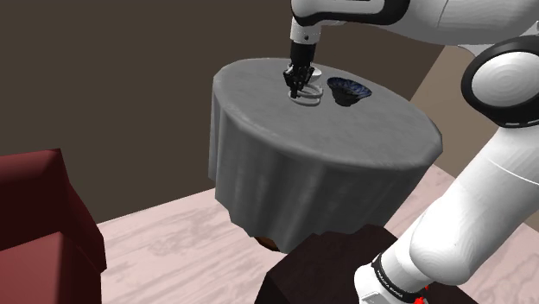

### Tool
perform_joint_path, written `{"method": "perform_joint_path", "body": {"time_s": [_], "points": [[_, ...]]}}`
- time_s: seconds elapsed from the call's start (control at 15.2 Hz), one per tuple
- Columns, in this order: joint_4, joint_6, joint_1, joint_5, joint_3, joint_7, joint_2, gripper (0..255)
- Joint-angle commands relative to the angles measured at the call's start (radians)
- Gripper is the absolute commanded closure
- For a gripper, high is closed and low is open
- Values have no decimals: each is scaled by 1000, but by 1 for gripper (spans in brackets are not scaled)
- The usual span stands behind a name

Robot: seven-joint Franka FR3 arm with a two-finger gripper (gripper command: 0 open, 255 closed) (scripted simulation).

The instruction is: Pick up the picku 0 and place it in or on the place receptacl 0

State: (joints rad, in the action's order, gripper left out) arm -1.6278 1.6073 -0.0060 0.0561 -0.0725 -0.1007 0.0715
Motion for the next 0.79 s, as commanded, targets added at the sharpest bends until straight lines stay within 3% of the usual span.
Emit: {"method": "perform_joint_path", "body": {"time_s": [0.0, 0.73], "points": [[30, -29, 0, 0, 0, -1, 2, 255], [232, -190, -1, -2, -1, -12, 42, 255]]}}
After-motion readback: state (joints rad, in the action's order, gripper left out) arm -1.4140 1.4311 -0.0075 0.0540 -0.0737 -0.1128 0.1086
